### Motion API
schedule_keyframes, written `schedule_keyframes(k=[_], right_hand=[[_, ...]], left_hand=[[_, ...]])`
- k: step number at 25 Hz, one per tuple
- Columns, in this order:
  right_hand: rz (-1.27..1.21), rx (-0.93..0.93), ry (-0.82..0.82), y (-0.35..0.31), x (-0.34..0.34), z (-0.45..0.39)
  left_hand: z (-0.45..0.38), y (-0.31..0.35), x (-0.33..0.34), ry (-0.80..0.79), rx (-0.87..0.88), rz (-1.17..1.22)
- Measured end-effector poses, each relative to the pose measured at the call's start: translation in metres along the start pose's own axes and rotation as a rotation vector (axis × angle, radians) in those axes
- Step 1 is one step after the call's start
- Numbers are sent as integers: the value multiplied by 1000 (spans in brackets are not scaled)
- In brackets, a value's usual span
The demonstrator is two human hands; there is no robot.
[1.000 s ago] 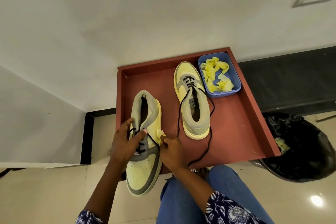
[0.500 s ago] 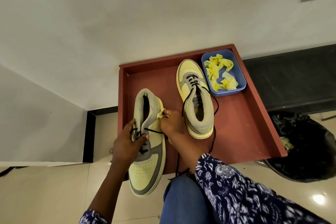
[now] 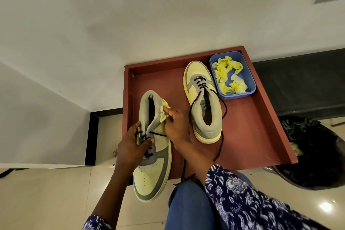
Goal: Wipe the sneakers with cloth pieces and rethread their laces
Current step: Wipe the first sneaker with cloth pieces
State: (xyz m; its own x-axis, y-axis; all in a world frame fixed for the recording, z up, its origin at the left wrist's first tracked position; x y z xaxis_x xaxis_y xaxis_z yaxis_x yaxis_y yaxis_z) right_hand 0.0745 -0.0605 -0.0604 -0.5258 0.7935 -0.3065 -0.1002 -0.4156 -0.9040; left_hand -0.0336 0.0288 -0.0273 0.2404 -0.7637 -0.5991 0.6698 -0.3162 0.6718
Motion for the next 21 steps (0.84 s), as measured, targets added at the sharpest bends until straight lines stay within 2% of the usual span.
schedule_keyframes(k=[6,9,18,21], right_hand=[[67,-227,32,19,21,51],[155,-262,28,27,26,60],[86,-16,-14,13,10,9],[105,11,-59,2,0,-14]], left_hand=[[1,0,0,-5,15,6],[0,0,0,-8,10,-4],[-3,-2,0,-1,26,-2],[-4,-4,-1,-12,34,-23]])
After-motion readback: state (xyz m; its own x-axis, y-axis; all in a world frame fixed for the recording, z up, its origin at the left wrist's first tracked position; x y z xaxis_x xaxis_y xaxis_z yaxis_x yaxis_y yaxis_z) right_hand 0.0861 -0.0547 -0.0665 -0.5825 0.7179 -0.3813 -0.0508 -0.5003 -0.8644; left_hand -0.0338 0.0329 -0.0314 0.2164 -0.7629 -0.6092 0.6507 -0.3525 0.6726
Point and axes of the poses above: each hand's wrist, its own z-axis away from the middle knuckle, its own x-axis out of the palm, y = z × x, the point moved 1 cm from there along -z, towards the middle knuckle, and after that the axes turned 5 degrees about -y, right-handed, at the moved point
